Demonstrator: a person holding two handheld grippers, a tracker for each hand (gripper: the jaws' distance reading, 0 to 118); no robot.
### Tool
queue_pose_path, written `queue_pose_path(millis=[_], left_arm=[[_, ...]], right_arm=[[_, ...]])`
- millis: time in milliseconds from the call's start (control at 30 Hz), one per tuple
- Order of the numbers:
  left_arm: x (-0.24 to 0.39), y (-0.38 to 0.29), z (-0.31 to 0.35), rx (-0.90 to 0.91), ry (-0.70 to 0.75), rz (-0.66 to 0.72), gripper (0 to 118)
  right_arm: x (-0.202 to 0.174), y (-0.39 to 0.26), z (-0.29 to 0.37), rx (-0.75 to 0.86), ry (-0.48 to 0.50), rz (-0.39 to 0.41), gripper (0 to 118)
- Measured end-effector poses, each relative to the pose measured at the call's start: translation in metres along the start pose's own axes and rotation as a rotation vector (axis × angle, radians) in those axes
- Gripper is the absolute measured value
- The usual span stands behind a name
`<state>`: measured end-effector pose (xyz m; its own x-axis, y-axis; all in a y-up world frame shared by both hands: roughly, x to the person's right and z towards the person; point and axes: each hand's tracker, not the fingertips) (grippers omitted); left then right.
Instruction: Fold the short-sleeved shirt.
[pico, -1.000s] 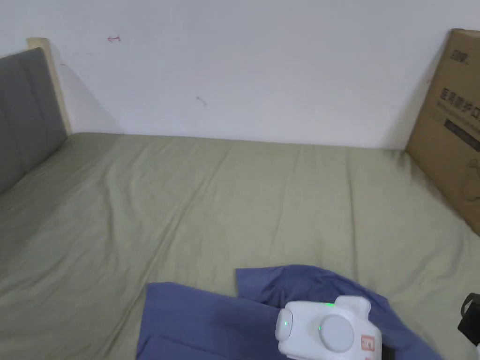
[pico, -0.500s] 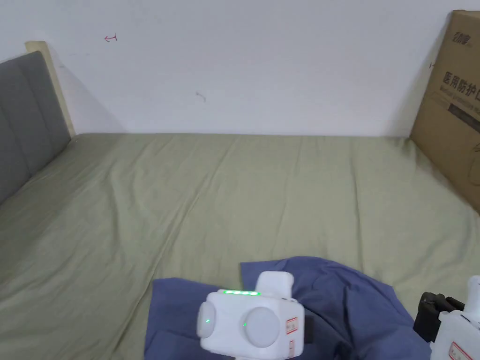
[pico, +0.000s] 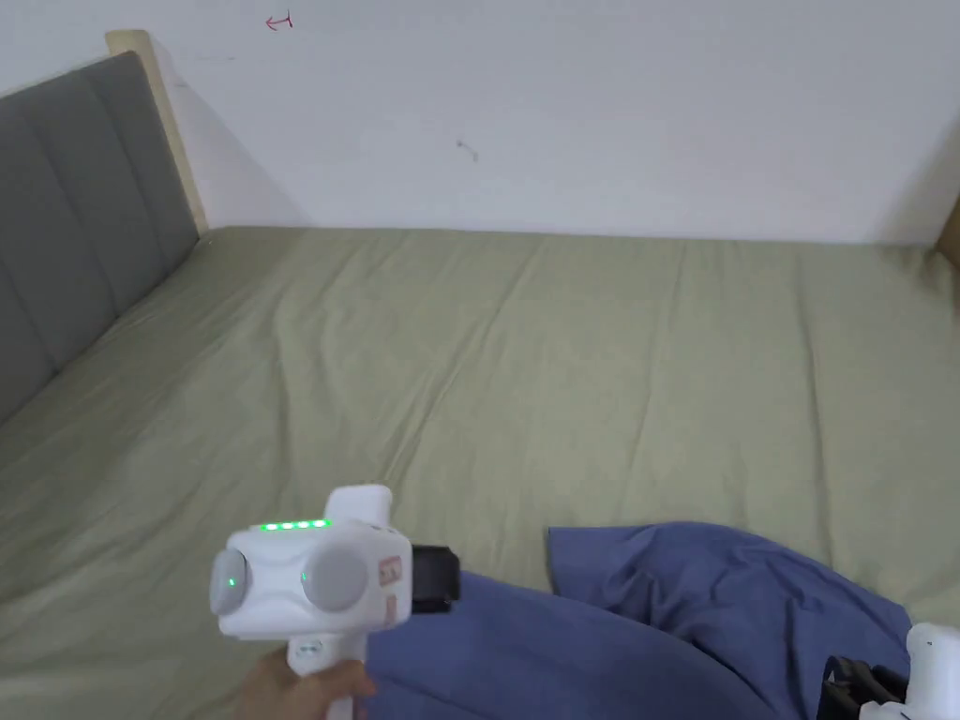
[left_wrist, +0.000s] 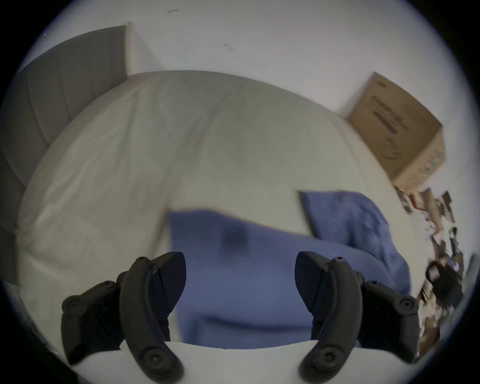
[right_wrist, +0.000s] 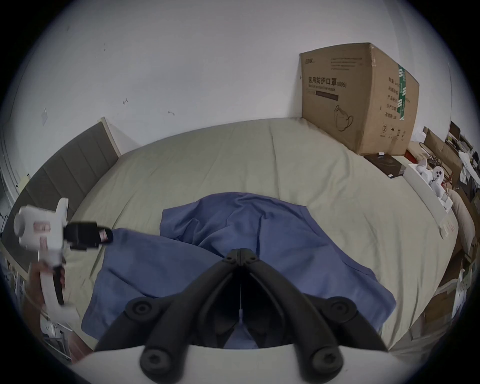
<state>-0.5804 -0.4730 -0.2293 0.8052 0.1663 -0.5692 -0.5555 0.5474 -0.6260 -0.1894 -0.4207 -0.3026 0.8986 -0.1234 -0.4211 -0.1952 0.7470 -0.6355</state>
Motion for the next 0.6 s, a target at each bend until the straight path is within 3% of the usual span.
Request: queue_pose_path(millis=[133, 200, 233, 267, 300, 333, 367, 400, 533, 567, 600], left_arm=[[-0.017, 0.023, -0.052, -0.07, 0.035, 0.031, 93], [-0.016, 0.016, -0.076, -0.141, 0.017, 0.052, 77], [-0.008, 0.009, -0.078, -0.118, 0.131, -0.047, 74], [-0.002, 0.008, -0.07, -0.067, 0.115, -0.123, 67], [0.003, 0.01, -0.063, -0.07, 0.134, -0.129, 47], [0.007, 0.008, -0.055, -0.059, 0.137, -0.134, 10], [0.01, 0.008, -0.052, -0.056, 0.078, -0.116, 2], [0.011, 0.009, -0.049, -0.046, 0.13, -0.128, 2], [0.011, 0.008, -0.035, -0.059, 0.089, -0.141, 2], [0.009, 0.008, -0.03, -0.05, 0.071, -0.124, 2], [0.007, 0.009, -0.026, -0.049, 0.063, -0.108, 2]], right_arm=[[-0.002, -0.003, -0.019, -0.04, 0.007, -0.002, 0], [-0.002, -0.005, -0.026, -0.06, 0.007, -0.002, 0], [-0.001, -0.005, -0.028, -0.07, 0.008, 0.0, 0], [0.001, -0.007, -0.028, -0.074, 0.01, 0.003, 0], [0.002, -0.006, -0.029, -0.08, 0.01, 0.011, 0], [0.004, -0.005, -0.031, -0.084, 0.013, 0.018, 0], [0.006, -0.002, -0.034, -0.091, 0.026, 0.023, 0], [0.009, 0.002, -0.036, -0.102, 0.051, 0.025, 0], [0.016, 0.038, -0.05, -0.09, 0.116, 0.053, 3], [0.016, 0.048, -0.058, -0.099, 0.123, 0.095, 20], [0.014, 0.061, -0.069, -0.123, 0.132, 0.154, 45]])
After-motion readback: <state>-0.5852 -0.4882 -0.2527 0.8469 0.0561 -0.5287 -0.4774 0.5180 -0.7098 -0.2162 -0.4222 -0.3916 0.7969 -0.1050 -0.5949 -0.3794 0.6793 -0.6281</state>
